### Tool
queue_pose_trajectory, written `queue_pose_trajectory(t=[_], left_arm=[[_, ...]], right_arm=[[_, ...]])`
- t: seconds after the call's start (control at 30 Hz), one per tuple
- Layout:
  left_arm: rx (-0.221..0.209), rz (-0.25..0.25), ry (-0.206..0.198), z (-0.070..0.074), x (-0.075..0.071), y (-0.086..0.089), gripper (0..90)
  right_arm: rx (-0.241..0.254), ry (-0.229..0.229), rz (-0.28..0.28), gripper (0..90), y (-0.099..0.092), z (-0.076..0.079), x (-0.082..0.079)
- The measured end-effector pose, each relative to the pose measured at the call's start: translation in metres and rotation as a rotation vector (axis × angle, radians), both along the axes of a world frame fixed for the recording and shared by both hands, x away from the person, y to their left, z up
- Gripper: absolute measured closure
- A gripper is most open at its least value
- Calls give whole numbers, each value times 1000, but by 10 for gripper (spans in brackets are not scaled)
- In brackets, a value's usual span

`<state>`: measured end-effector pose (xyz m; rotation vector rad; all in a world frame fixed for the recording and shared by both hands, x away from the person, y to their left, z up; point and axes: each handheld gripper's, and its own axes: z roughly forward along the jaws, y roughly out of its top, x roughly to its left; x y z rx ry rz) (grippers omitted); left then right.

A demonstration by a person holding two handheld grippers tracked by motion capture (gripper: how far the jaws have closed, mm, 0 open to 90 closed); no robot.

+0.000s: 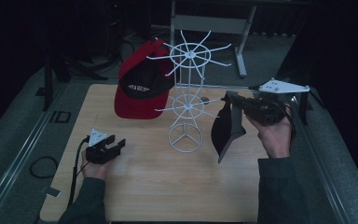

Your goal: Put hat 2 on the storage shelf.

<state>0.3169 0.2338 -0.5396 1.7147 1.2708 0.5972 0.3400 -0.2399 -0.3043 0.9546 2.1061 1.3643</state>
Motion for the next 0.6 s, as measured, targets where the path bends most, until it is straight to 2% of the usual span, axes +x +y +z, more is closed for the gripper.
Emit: queue_pose_trajectory(t=[0.6], left_arm=[[0,-1,2,0,0,-1,489]], right_arm=[[-2,-43,2,897,0,21,0]])
